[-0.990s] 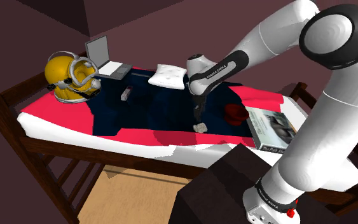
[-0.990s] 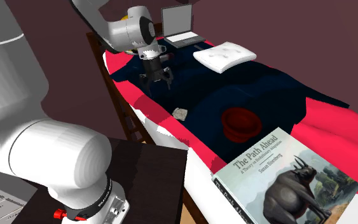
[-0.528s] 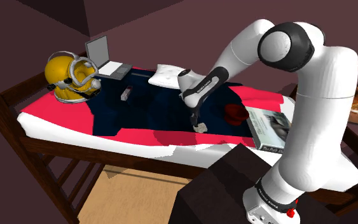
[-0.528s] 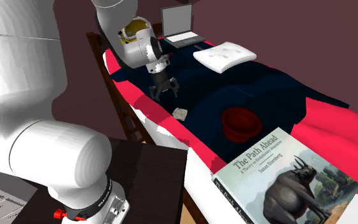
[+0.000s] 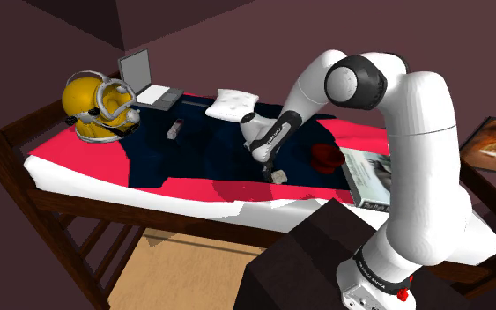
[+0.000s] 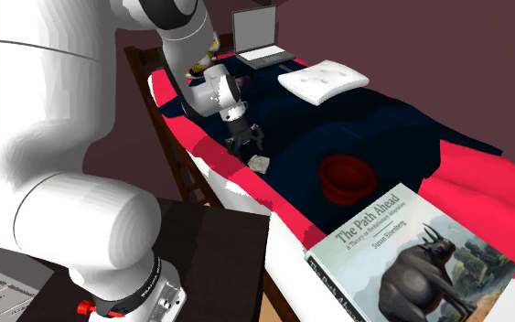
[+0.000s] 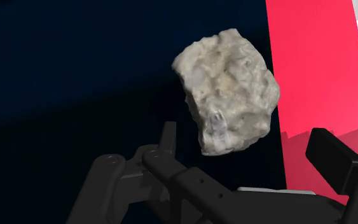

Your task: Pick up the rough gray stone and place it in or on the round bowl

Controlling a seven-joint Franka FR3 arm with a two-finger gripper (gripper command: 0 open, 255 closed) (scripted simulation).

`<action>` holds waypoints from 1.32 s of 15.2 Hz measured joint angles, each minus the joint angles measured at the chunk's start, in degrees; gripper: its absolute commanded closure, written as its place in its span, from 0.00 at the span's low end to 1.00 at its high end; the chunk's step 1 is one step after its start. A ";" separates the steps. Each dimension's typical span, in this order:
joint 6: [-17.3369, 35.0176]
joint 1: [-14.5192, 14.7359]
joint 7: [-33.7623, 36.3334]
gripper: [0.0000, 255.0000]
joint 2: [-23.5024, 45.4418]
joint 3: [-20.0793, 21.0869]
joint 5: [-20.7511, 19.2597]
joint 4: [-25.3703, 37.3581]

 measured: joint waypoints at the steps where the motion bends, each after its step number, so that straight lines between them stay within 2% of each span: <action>1: 0.58 -0.14 0.07 0.00 0.44 -0.20 -0.29 -0.08; 5: 2.78 -0.60 0.58 0.00 2.63 -0.90 -1.21 0.05; 11: 3.06 -0.68 0.60 0.00 2.98 -0.99 -1.31 0.21; 12: 3.06 -0.68 0.60 1.00 2.98 -0.99 -1.31 0.21; 20: 2.91 -0.52 0.65 1.00 2.60 -0.88 -1.31 -0.02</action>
